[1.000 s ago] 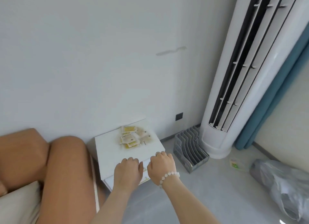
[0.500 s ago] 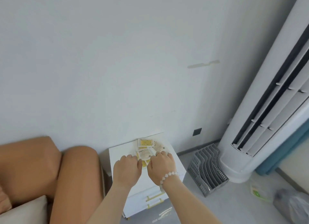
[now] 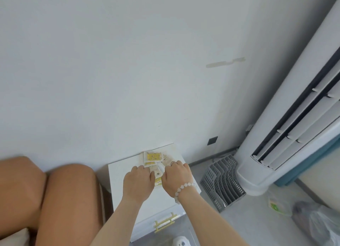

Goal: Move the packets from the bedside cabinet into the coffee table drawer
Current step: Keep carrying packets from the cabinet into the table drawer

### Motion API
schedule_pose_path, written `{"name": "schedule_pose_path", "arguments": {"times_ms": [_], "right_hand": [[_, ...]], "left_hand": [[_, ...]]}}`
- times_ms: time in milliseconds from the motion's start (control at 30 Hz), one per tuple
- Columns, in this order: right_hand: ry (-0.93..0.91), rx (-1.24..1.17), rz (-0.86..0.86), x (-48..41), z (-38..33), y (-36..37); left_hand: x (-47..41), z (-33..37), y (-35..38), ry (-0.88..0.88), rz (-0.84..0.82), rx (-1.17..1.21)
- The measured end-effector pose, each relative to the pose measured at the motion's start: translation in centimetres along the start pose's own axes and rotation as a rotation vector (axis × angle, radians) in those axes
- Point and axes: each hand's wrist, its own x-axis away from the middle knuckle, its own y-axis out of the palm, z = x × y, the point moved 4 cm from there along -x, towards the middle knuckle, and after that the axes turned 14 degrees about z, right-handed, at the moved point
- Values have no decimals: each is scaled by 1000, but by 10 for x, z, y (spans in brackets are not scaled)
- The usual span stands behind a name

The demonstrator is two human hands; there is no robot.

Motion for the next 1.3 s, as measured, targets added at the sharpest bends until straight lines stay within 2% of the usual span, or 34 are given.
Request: {"name": "schedule_pose_path", "arguments": {"times_ms": [333,533,667,800,1100,1300], "right_hand": [[-34,-75,-93,-100,55,58],[-6,-73,-177,-159,102,97],[-22,-39,-257,-180,119,129],[1,31,-386,-186,135,167],[293,-22,-596,-197,154,283],[781,-235,-518,-252,136,348]], "left_hand": [[-71,-8,69,-112,30,-7],[-117,-19,108,-287,-119,-98],[-119,-32,136,-444,-196,-134],[-101,-34,173,-504,-308,-112],[-69,-48,279,-616,-445,-62],[-67,-72,347,-976,-480,33]]}}
